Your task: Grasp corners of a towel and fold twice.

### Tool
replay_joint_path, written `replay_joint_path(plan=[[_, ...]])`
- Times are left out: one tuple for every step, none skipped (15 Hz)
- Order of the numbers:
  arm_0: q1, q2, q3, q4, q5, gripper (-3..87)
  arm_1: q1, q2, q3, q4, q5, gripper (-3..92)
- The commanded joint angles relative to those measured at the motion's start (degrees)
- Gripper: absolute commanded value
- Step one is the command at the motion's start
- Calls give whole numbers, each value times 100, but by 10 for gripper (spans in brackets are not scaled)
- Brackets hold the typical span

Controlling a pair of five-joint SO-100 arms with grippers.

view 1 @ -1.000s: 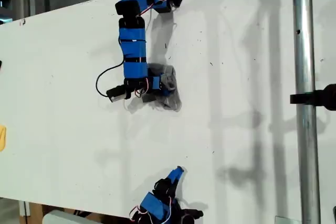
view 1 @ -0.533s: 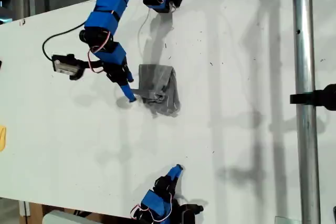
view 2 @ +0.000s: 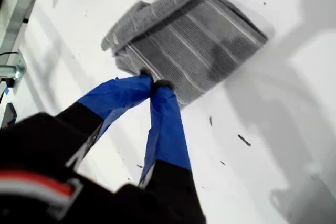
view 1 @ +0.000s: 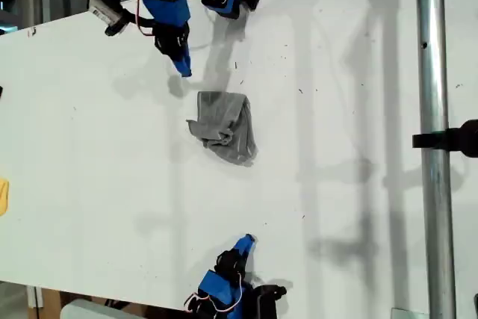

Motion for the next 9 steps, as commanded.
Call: replay_joint_path(plan=[[-132,53,35,272,-290,15,-193,2918,2083,360,703,-3],[-246,53,35,272,-105,29,-281,2804,2276,562,896,-3],[-475,53,35,272,158,30,-316,2909,2531,589,949,-3],[-729,53,35,281,563,30,-264,2918,2769,686,1028,2],[-958,53,35,281,844,30,-123,2918,2988,888,1336,20],[-1125,53,35,281,993,30,0,2918,3111,896,1354,13],[-1222,53,35,281,1450,30,-62,2918,3111,896,1371,29],[-1230,53,35,281,1986,30,-290,2918,3111,835,1670,133],[-1230,53,35,281,2804,30,-369,2918,3094,826,1740,139]])
